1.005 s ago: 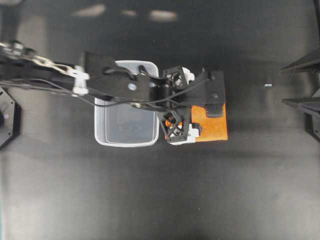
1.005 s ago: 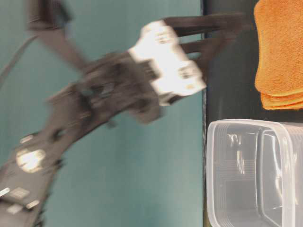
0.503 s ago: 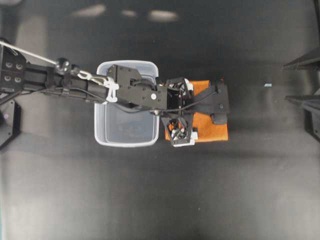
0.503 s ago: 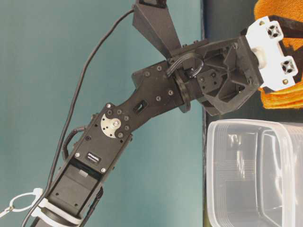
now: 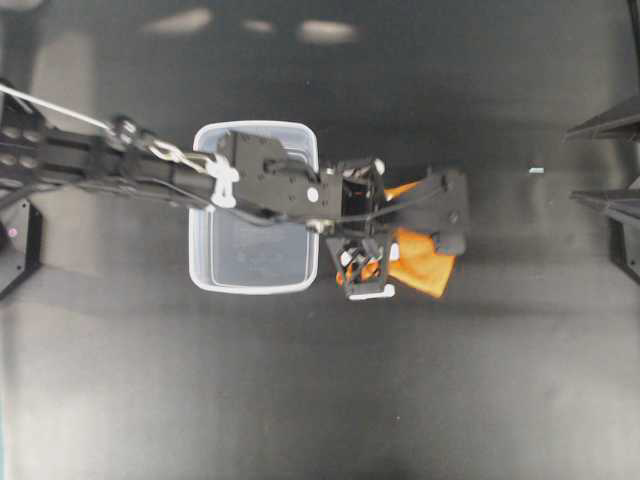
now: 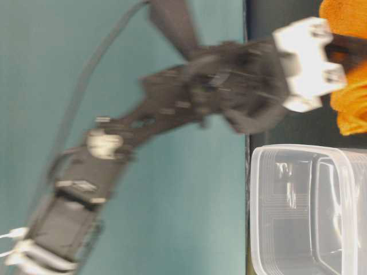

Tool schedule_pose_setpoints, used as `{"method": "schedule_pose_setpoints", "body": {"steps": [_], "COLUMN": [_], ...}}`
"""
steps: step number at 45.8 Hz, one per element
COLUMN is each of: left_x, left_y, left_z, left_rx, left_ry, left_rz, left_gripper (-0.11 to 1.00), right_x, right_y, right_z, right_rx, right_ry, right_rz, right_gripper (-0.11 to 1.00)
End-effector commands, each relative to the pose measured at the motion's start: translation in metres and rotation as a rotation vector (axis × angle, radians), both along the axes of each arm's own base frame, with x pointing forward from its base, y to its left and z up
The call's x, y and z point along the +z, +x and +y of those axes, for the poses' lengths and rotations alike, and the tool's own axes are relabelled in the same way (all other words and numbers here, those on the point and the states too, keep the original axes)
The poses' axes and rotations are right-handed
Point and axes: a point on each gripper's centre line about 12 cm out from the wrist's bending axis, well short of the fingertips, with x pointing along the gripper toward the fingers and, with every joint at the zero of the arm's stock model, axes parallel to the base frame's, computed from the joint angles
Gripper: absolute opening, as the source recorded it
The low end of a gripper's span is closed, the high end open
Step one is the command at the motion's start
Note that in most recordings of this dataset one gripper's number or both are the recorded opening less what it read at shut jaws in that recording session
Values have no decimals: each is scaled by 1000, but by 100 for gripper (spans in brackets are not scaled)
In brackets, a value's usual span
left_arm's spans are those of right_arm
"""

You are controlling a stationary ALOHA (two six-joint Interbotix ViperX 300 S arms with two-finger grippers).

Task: Place the orange towel into the container with the left arm.
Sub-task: 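Lift the towel with the left gripper and carry it over the container, then lower the towel into the clear container and open the left gripper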

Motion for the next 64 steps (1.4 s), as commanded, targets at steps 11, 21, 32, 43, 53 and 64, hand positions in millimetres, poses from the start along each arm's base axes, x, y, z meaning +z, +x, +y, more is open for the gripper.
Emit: {"method": "schedule_pose_setpoints", "body": {"steps": [11,21,32,43,53,64], "left_x": [161,152,107,98,94,93], "left_y": [-59,-129,-175,-176,-175,-174], "left_z": [8,21,31,31,31,31], "left_rx": [17,49,76,73,73,73], "left_ry": [2,4,5,5,5,5], "left_rz": [-152,-86,-28,-52,-44,-52], "left_gripper": [6,6,6,6,6,6], "right_x": [10,10,8,8,8,7], "right_y": [-1,-1,0,0,0,0], "right_z": [0,0,0,0,0,0], "right_rx": [-2,-2,-2,-2,-2,-2], "right_ry": [3,3,3,4,4,4], "right_rz": [-34,-35,-31,-28,-28,-26], "right_gripper": [76,76,76,76,76,76]}}
